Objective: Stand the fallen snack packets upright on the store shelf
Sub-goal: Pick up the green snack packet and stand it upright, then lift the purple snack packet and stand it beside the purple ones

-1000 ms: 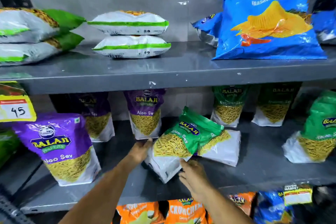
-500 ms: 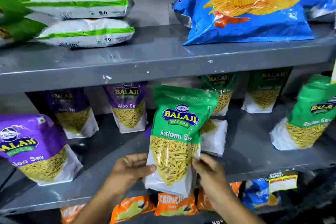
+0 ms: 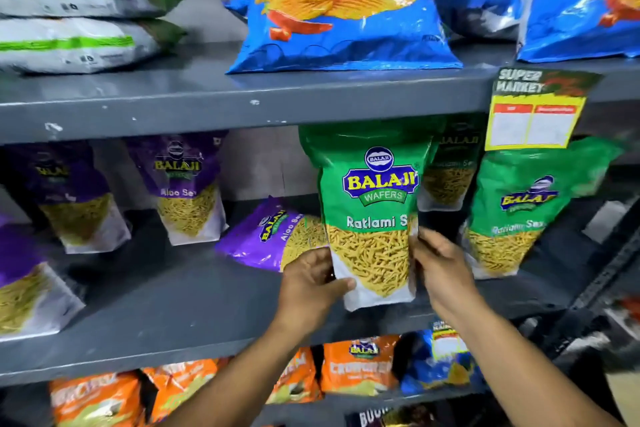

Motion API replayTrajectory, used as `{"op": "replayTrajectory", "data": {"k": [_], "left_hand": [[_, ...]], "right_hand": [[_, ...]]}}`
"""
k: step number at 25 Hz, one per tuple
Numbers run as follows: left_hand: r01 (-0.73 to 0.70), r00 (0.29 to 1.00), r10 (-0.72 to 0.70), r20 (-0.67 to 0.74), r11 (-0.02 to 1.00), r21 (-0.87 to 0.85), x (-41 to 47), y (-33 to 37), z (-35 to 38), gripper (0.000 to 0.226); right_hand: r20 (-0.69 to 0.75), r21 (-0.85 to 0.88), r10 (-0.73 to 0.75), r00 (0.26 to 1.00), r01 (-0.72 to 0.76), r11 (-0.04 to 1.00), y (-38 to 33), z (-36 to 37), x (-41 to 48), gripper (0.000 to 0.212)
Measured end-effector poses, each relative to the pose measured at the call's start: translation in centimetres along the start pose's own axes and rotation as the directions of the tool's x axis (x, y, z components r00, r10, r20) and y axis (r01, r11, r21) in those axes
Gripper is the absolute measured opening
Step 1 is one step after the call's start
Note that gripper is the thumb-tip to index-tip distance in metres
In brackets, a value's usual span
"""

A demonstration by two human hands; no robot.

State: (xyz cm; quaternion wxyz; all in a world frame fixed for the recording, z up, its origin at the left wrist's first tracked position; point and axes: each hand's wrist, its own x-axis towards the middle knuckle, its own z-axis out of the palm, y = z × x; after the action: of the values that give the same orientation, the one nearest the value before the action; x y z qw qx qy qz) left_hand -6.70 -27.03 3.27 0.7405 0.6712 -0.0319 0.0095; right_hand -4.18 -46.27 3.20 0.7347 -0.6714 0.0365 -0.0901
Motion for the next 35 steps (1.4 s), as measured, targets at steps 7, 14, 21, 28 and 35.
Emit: {"op": "replayTrajectory", "data": {"k": [7, 14, 21, 28, 35], "left_hand": [[0.034, 0.988, -0.034, -0.153, 0.999, -0.005, 1.6, -4.9, 7.7, 0.043], [0.046, 0.985, -0.045, -0.169, 0.999, 0.002, 1.5, -7.0, 9.2, 0.038], [0.051, 0.964, -0.079, -0.253, 0.992, -0.113, -2.4, -7.1, 6.9, 0.030], [0.162, 0.757, -0.534, -0.375, 0.711, -0.684, -2.6, -4.8, -3.5, 0.027], [0.467, 0.726, -0.684, -0.073, 0.569, -0.677, 2.0, -3.1, -4.8, 0.022]], "right_hand": [[-0.068, 0.034, 0.096, 0.993, -0.094, 0.995, 3.5, -4.7, 4.1, 0.027], [-0.073, 0.252, 0.126, 0.989, -0.104, 0.962, 5.9, -5.7, 4.8, 0.033], [-0.202, -0.054, 0.012, 0.979, -0.023, 0.998, 7.2, -6.8, -0.3, 0.029], [0.513, -0.371, -0.019, 0.858, 0.242, 0.896, 3.9, -0.1, -7.1, 0.051], [0.549, -0.729, -0.132, 0.825, 0.550, 0.408, 0.0, 13.6, 3.3, 0.050]]}}
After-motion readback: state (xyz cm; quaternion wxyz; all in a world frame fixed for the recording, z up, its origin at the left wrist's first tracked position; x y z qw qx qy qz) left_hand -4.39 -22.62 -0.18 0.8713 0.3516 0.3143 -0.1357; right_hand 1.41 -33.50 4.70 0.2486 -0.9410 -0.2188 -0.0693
